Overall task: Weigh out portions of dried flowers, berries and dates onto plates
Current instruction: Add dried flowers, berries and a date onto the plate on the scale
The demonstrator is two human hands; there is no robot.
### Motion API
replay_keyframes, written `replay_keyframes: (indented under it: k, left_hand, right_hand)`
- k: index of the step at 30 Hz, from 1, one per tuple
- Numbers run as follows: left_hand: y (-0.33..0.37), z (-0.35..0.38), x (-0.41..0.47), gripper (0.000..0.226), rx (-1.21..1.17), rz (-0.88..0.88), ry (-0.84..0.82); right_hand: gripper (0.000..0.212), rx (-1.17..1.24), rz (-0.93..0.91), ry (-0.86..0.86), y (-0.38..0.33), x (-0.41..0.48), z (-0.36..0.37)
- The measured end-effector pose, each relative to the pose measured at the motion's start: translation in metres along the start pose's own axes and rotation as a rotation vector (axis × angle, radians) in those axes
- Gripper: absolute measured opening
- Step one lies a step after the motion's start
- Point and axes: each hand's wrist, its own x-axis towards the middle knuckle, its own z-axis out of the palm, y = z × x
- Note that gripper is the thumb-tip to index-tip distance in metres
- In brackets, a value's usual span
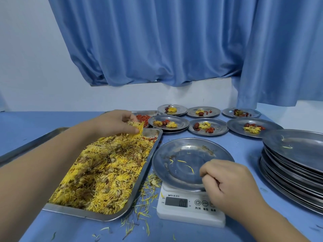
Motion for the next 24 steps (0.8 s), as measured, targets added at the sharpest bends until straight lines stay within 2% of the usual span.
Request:
replay_keyframes:
  k: [5,10,17,24]
  left_hand:
    - [0.047,0.032,0.003,0.014,-0.048,0.094,-0.139]
    - [0.079,0.078,0.014,0.027,0.06,0.177,-0.328]
    - [0.082,0.094,0.035,0.025,0.241,0.192,-0.197]
    - [0.07,0.102,0.035,0.037,0.232,0.131,-0.183]
  right_hand:
    - [0.025,-0.002,0.04,0.037,0.005,0.0,-0.005]
    - [0.027,0.014,0.076,0.071,0.011,0.0,-0.012]
    - [0.026,0.016,0.087,0.071,0.012,0.0,-0.014]
    - [0.026,0.013,0.093,0.029,0.012,-0.002,-0.012]
